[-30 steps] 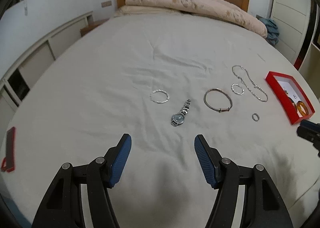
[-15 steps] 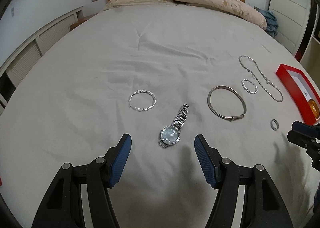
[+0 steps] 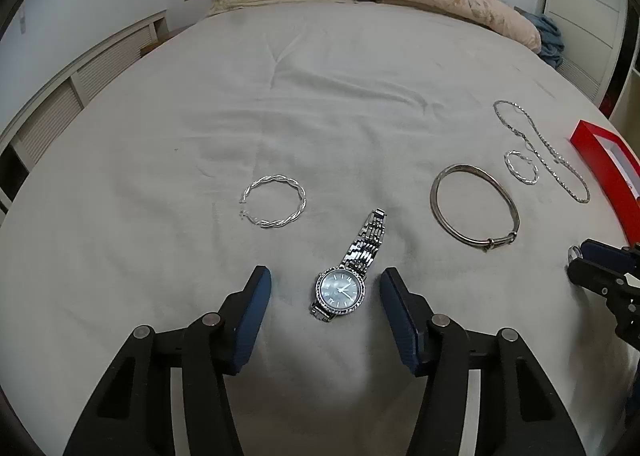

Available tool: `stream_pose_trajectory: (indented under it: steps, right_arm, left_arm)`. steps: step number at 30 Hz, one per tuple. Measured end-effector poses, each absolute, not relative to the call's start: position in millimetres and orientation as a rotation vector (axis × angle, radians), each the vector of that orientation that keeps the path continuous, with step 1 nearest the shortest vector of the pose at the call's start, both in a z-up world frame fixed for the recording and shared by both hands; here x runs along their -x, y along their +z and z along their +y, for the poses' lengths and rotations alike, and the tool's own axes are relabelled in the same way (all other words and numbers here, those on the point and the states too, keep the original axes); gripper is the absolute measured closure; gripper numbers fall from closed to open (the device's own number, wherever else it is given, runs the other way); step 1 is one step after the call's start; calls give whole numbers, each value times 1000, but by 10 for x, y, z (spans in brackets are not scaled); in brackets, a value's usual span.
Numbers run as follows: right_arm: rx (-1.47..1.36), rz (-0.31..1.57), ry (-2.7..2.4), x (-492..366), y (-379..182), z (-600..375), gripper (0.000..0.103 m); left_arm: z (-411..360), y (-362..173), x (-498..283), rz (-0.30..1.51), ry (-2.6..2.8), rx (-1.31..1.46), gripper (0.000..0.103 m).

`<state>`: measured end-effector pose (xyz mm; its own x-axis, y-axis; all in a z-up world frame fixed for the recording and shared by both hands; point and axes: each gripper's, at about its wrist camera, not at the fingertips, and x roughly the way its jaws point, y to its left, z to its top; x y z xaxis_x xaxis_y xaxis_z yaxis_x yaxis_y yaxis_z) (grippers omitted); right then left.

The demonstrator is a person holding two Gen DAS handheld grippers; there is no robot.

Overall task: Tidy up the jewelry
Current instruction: 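Grasp the silver watch with the left tool while the right tool grasps a plain silver ring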

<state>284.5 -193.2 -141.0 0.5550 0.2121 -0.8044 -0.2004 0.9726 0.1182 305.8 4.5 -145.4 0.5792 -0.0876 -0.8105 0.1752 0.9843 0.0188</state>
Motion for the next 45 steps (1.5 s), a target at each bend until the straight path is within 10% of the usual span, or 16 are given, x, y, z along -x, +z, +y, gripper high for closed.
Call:
stream_pose_trajectory:
  steps: [45]
  right_arm:
    - [56, 919, 251, -2831, -1448, -1799, 84]
  left_arm:
    - [-35, -1489, -3093, 933, -192, -86, 72]
